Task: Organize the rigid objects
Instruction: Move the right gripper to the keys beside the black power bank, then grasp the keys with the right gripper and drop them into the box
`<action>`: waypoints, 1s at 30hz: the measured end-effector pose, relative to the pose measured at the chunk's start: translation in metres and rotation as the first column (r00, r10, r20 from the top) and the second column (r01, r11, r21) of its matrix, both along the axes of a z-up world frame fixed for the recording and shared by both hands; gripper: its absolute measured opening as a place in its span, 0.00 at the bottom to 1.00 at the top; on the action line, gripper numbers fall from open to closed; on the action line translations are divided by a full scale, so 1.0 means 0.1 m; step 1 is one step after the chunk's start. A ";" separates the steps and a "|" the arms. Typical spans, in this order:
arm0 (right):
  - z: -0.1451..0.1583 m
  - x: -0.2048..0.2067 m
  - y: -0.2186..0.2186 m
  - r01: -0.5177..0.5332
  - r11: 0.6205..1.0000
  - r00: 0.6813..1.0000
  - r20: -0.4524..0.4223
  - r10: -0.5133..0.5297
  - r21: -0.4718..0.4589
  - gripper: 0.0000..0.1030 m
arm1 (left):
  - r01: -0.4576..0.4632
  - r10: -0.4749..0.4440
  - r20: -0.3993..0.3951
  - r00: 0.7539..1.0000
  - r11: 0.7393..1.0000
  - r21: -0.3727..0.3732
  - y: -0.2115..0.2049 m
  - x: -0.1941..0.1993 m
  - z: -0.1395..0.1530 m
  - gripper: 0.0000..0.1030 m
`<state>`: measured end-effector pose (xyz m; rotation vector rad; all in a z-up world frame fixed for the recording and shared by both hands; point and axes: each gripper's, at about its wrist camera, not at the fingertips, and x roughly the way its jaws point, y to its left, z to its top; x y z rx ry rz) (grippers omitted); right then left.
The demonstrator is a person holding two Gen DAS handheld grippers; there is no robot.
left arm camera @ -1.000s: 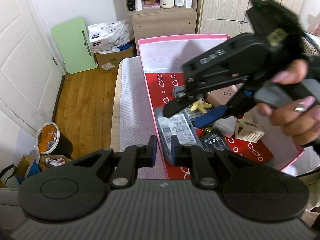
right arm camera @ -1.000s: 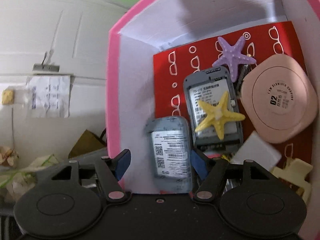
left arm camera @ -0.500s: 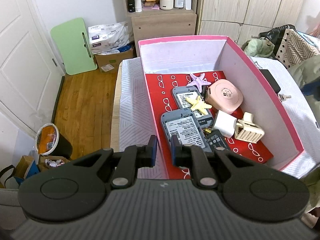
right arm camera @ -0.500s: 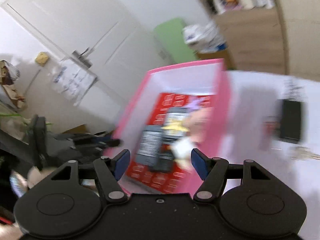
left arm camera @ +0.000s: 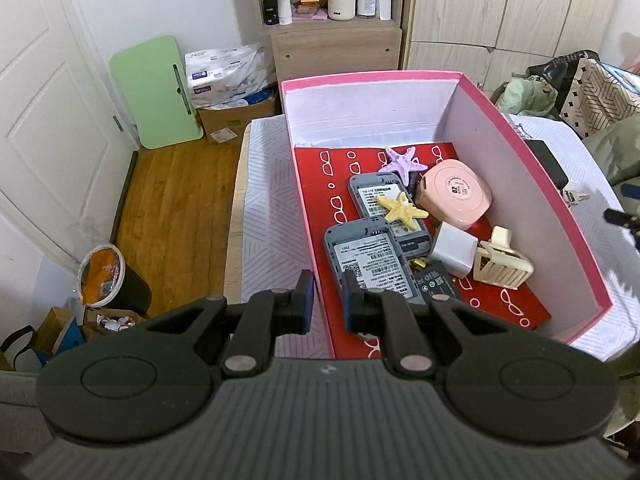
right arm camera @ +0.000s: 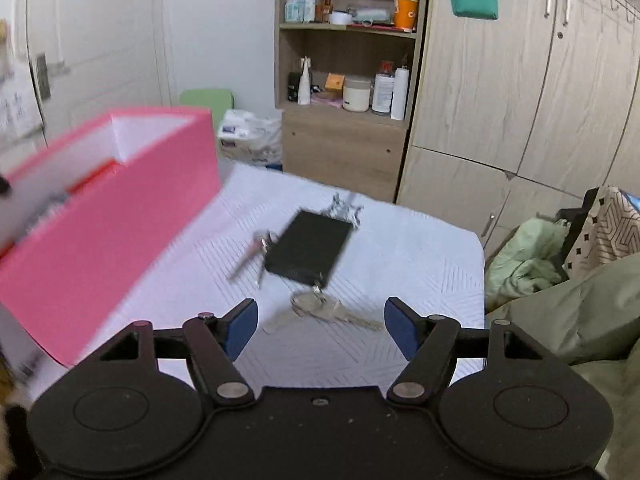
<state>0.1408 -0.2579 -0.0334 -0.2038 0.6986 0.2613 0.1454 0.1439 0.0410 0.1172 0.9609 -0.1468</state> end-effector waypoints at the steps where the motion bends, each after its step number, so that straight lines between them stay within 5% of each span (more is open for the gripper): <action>1: -0.05 0.02 -0.01 -0.014 1.000 1.000 0.009 0.014 0.002 0.73 | -0.001 0.001 0.000 1.000 1.000 0.003 0.00 0.00 0.00 0.12; 5: -0.17 0.17 0.00 -0.026 0.999 0.999 0.037 0.025 0.033 0.71 | -0.003 0.003 -0.003 1.000 1.000 0.007 -0.01 0.00 0.00 0.12; 7: -0.21 0.25 -0.01 -0.034 0.997 0.998 0.048 0.030 0.066 0.57 | -0.002 0.002 -0.005 1.000 1.000 0.015 -0.03 0.01 -0.01 0.12; 9: -0.25 0.31 -0.02 -0.029 0.997 0.998 0.052 0.025 0.077 0.55 | -0.002 0.002 -0.008 1.000 1.000 0.018 -0.04 0.01 0.00 0.12; 14: -0.44 0.38 0.13 -0.068 0.996 0.998 0.004 0.069 -0.065 0.56 | -0.002 0.002 -0.009 1.000 1.000 0.015 -0.04 0.02 0.00 0.12; 15: -0.44 0.39 0.11 -0.064 0.997 0.998 0.002 0.064 -0.034 0.47 | -0.002 0.002 -0.009 1.000 1.000 0.012 -0.04 0.02 0.00 0.12; 16: -0.42 0.41 0.07 -0.051 0.998 0.999 -0.015 0.051 0.027 0.26 | -0.002 0.002 -0.009 1.000 1.000 0.010 -0.03 0.02 -0.01 0.12; 17: -0.38 0.42 0.03 -0.026 0.998 0.999 -0.027 0.028 0.058 0.25 | -0.002 0.002 -0.007 1.000 1.000 0.012 -0.03 0.02 -0.01 0.12; 18: -0.35 0.43 0.00 -0.019 0.996 0.999 -0.037 0.022 0.090 0.05 | -0.002 0.002 -0.005 1.000 1.000 0.014 -0.03 0.02 -0.01 0.12; 30: -0.10 0.34 -0.19 0.026 0.953 1.000 -0.015 -0.022 0.303 0.05 | -0.007 0.007 -0.002 1.000 1.000 0.011 -0.02 0.00 -0.01 0.12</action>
